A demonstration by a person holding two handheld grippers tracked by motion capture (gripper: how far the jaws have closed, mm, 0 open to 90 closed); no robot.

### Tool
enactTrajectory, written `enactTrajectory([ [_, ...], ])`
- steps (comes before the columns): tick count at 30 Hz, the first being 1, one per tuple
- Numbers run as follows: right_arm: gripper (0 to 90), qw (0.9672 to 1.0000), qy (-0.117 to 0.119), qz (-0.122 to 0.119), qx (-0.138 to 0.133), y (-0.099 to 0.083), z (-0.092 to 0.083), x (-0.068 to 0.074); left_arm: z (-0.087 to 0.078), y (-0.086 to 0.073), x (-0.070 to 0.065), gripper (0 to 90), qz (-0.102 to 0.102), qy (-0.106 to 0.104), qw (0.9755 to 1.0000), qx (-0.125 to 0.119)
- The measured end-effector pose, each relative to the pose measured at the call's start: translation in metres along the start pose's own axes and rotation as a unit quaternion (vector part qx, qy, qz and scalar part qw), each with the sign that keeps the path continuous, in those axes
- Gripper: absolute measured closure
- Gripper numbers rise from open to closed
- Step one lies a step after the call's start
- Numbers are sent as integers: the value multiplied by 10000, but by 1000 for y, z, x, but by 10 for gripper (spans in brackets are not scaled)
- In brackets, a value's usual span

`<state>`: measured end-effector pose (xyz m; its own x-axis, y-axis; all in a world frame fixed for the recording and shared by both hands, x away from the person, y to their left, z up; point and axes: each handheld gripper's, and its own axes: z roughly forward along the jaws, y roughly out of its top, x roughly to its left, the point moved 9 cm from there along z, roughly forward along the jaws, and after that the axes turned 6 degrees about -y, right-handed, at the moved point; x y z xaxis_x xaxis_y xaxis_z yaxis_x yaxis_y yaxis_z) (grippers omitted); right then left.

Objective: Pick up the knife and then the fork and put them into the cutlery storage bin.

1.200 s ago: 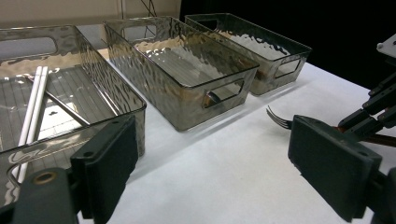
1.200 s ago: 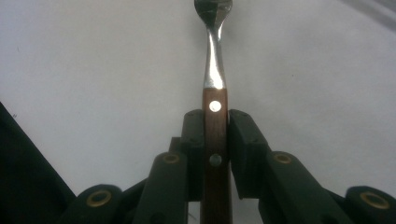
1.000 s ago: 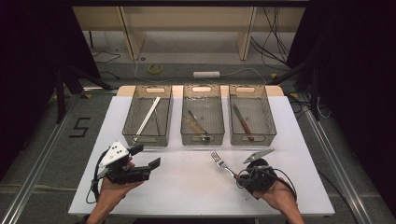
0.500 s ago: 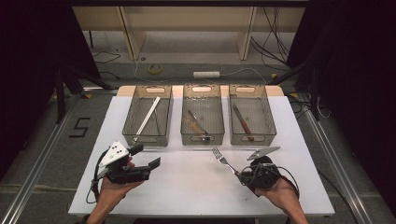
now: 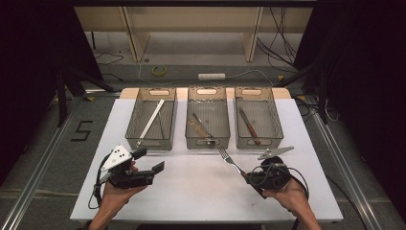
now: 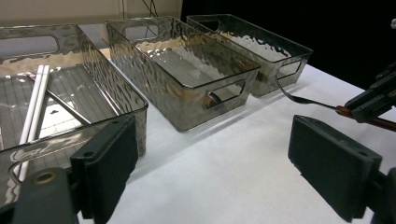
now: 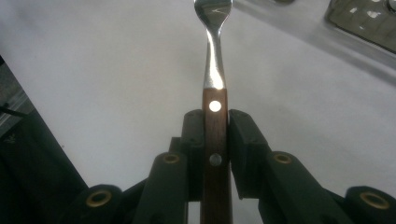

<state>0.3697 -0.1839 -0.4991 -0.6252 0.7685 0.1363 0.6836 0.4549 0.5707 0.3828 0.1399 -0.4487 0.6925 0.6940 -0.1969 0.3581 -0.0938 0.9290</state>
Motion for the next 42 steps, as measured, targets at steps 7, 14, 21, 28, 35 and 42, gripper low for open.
enactTrajectory([
  [7, 775, 9997, 106, 111, -202, 11, -3, -5, 0, 0, 0, 155, -2, -3, 10000, 0],
  [14, 775, 9991, 20, 157, -404, 27, -10, -12, 0, 0, 0, 155, -6, 5, 10000, -10],
  [21, 775, 9978, -120, 185, -633, 50, -21, -24, 0, 1, 0, 156, -8, 2, 10000, -20],
  [28, 775, 9959, -312, 305, -789, 76, -29, -40, -1, 1, 0, 156, -7, -9, 10000, -40],
  [35, 775, 9932, -654, 404, -875, 103, -32, -60, -2, 2, -1, 155, -22, -35, 10000, -62],
  [42, 775, 9906, -944, 534, -830, 128, -30, -82, -1, 2, -1, 156, -61, -34, 9999, -84],
])
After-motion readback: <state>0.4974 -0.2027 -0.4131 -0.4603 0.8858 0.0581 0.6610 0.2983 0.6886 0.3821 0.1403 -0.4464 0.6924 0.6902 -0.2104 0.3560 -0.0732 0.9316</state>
